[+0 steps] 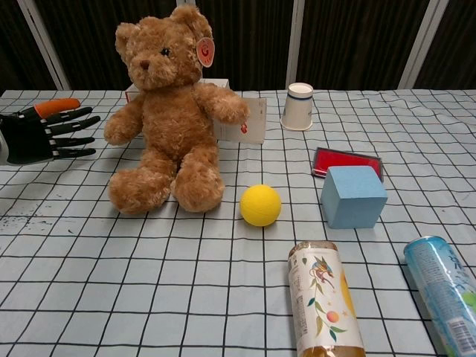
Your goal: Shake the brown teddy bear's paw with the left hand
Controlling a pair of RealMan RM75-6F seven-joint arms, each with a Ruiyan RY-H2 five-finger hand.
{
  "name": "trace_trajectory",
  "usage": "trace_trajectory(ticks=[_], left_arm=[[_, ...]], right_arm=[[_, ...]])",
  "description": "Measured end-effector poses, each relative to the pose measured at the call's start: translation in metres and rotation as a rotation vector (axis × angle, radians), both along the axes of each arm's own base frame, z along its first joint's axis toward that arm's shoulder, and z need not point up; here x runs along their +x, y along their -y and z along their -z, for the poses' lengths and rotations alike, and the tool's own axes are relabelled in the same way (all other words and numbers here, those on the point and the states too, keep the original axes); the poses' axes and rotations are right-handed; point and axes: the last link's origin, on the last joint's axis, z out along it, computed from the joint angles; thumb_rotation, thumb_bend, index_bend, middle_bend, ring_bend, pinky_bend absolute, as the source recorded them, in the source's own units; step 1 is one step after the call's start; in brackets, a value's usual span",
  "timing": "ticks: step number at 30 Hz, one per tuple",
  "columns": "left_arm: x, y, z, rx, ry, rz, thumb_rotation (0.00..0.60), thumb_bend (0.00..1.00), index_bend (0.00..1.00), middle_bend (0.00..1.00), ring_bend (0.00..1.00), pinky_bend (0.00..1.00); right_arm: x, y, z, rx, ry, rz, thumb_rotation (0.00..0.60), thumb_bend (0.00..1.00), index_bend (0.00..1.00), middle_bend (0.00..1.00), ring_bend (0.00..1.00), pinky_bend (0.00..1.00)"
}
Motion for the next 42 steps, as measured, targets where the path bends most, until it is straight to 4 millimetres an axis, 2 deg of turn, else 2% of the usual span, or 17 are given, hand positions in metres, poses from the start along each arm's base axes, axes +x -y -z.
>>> trace_trajectory(ticks=[8, 15, 32, 42], left_arm=[[-0.004, -0.002, 0.003, 0.026, -0.009, -0.013, 0.600, 0.33, 0.15, 0.23, 0.00, 0.00], [0.007, -0.007, 0.010, 0.032, -0.027, 0.014, 0.600, 0.32, 0.10, 0.17, 0.00, 0.00], [0.026, -0.011, 0.024, 0.027, -0.092, 0.039, 0.600, 0.32, 0.08, 0.16, 0.00, 0.00], [0.036, -0.012, 0.033, 0.011, -0.133, 0.059, 0.600, 0.32, 0.14, 0.20, 0.00, 0.00]], right_arm=[[0.000, 0.001, 0.001, 0.007, 0.001, 0.001, 0.600, 0.13, 0.05, 0.02, 0.00, 0.00], [-0.001, 0.002, 0.002, 0.010, 0.001, 0.004, 0.600, 0.13, 0.05, 0.02, 0.00, 0.00], [0.000, 0.001, 0.002, 0.016, 0.007, 0.002, 0.600, 0.13, 0.05, 0.02, 0.00, 0.00], [-0.001, 0.002, 0.002, 0.023, 0.007, 0.005, 0.600, 0.13, 0.05, 0.02, 0.00, 0.00]])
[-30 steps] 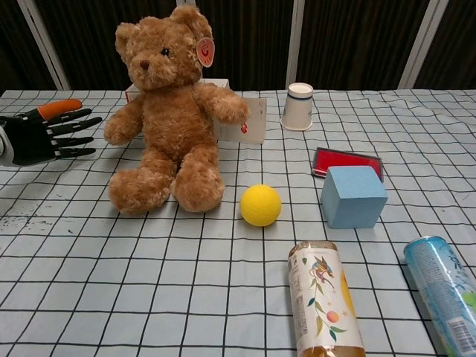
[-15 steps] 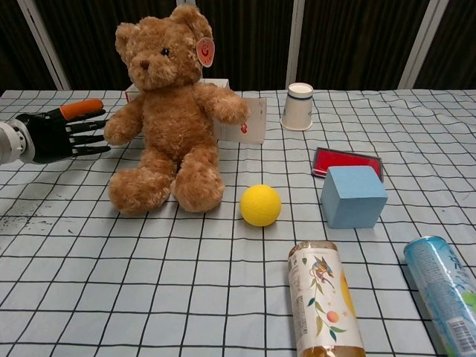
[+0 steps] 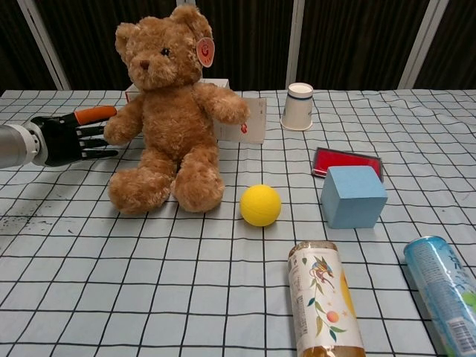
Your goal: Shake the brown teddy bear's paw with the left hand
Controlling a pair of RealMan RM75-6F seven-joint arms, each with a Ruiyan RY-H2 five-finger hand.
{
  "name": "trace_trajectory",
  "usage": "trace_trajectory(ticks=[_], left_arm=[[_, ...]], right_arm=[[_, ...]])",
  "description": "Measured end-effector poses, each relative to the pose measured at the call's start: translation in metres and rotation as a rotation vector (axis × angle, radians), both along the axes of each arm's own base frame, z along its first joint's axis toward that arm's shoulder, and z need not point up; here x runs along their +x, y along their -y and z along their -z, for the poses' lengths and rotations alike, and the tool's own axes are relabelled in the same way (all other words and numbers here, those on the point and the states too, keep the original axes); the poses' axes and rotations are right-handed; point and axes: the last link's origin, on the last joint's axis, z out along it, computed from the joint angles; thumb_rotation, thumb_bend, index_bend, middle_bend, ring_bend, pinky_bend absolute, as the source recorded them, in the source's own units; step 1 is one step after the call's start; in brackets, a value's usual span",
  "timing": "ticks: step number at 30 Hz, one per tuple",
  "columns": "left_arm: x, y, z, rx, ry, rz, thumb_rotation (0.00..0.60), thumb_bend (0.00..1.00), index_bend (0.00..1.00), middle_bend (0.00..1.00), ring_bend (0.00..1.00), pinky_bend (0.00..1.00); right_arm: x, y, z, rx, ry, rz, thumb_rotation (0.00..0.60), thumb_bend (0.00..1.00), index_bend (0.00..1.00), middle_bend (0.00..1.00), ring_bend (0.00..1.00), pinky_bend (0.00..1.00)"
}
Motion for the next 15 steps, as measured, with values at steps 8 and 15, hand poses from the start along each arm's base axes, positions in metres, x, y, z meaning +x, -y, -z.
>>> trace_trajectory(ticks=[8, 15], left_arm=[[0.0040, 0.0001, 0.0008, -0.001, -0.024, 0.014, 0.600, 0.33, 0.18, 0.24, 0.00, 0.00], [0.0039, 0.0005, 0.0026, -0.004, -0.038, 0.005, 0.600, 0.37, 0.20, 0.27, 0.00, 0.00]], right_arm=[[0.0000, -0.0003, -0.0005, 0.000, 0.002, 0.000, 0.600, 0.13, 0.05, 0.02, 0.00, 0.00], [0.0000, -0.0002, -0.0006, 0.000, 0.003, 0.001, 0.600, 0.13, 0.05, 0.02, 0.00, 0.00]])
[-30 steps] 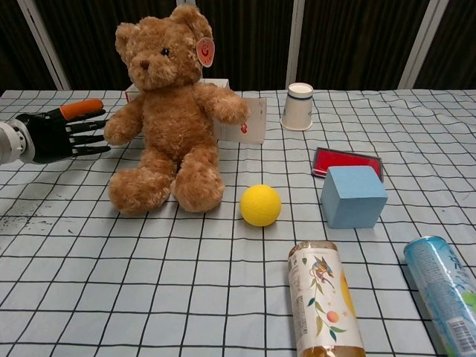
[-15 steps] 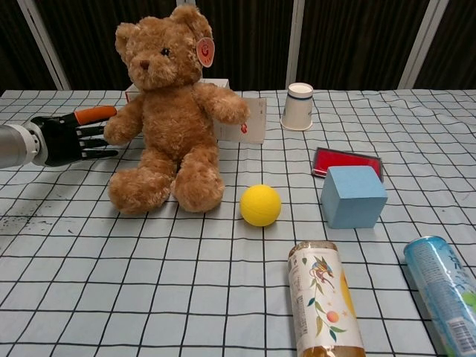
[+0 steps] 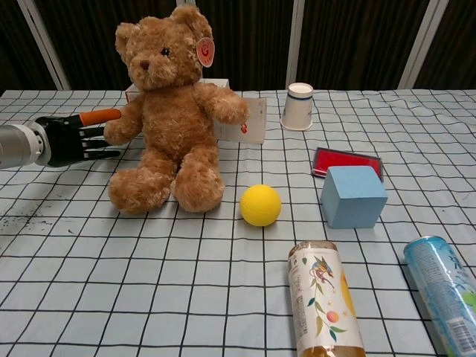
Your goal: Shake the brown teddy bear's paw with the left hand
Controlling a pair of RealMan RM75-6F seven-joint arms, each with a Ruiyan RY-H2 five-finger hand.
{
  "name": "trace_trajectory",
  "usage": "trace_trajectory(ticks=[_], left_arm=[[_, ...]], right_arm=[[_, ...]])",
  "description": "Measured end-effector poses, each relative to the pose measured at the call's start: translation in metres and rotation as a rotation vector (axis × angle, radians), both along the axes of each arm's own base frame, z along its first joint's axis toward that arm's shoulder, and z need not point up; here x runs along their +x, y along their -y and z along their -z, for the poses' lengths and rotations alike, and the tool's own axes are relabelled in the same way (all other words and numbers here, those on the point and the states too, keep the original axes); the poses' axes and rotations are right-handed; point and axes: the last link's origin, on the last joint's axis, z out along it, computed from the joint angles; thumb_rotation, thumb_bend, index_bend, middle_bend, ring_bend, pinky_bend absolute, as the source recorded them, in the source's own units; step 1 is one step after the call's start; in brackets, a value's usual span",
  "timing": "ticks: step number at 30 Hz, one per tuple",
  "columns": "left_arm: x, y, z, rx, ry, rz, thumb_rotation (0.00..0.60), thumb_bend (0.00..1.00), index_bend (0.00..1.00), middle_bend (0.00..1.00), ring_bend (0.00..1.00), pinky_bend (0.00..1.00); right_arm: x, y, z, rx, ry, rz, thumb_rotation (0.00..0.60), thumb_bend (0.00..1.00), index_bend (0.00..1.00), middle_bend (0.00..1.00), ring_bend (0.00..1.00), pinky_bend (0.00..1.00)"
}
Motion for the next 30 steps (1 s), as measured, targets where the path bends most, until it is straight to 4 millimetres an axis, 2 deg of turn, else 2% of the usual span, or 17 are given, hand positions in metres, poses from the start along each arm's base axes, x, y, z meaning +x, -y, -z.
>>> trace_trajectory(ticks=[15, 25, 30], left_arm=[[0.002, -0.001, 0.007, -0.005, -0.048, 0.001, 0.600, 0.56, 0.22, 0.30, 0.00, 0.00], [0.004, -0.002, 0.010, -0.021, -0.085, 0.003, 0.600, 0.58, 0.22, 0.30, 0.00, 0.00], [0.005, -0.003, 0.014, -0.029, -0.103, 0.002, 0.600, 0.59, 0.25, 0.35, 0.01, 0.00]], right_arm=[[0.000, 0.000, 0.000, 0.007, 0.002, 0.005, 0.600, 0.13, 0.05, 0.02, 0.00, 0.00], [0.000, -0.001, 0.000, 0.004, 0.005, 0.007, 0.600, 0.13, 0.05, 0.02, 0.00, 0.00], [0.000, -0.001, -0.001, 0.002, 0.006, 0.009, 0.600, 0.13, 0.05, 0.02, 0.00, 0.00]])
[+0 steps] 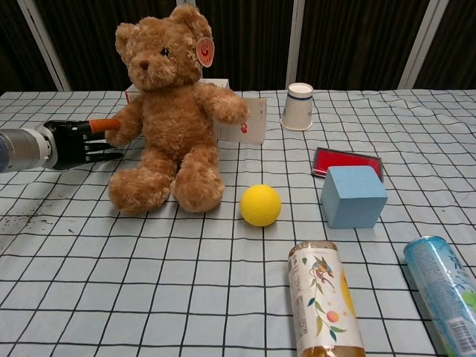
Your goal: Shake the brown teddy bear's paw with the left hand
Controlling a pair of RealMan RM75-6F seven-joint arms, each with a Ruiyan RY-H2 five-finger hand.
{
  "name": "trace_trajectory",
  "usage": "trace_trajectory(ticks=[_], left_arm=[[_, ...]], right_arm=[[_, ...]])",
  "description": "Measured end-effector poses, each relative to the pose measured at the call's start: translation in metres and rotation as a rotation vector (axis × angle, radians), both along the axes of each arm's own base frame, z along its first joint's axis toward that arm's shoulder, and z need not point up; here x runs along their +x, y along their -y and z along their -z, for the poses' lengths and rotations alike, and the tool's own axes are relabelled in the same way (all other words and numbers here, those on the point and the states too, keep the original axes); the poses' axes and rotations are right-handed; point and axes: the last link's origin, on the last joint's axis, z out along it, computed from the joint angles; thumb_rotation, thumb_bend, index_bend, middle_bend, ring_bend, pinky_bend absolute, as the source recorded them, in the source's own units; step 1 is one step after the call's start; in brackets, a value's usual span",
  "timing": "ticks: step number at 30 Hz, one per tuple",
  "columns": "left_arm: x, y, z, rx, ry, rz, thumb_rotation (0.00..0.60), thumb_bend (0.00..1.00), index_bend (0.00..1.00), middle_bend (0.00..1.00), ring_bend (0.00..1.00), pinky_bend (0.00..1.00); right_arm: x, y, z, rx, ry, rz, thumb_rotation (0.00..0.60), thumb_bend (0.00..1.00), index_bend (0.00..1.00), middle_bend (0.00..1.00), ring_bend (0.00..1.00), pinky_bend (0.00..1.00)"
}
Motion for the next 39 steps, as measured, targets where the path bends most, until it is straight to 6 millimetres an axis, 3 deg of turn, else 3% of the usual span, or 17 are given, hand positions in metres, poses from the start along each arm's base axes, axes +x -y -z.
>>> trace_trajectory(ticks=[9, 39], left_arm=[[0.001, -0.002, 0.001, -0.011, -0.022, -0.008, 0.600, 0.66, 0.30, 0.46, 0.07, 0.00], [0.023, -0.006, -0.018, 0.055, -0.001, 0.018, 0.600, 0.67, 0.31, 0.46, 0.07, 0.00]], right_arm=[[0.000, 0.000, -0.001, 0.001, 0.000, 0.000, 0.600, 0.13, 0.05, 0.02, 0.00, 0.00], [0.000, 0.000, 0.002, 0.014, -0.001, 0.006, 0.600, 0.13, 0.05, 0.01, 0.00, 0.00]])
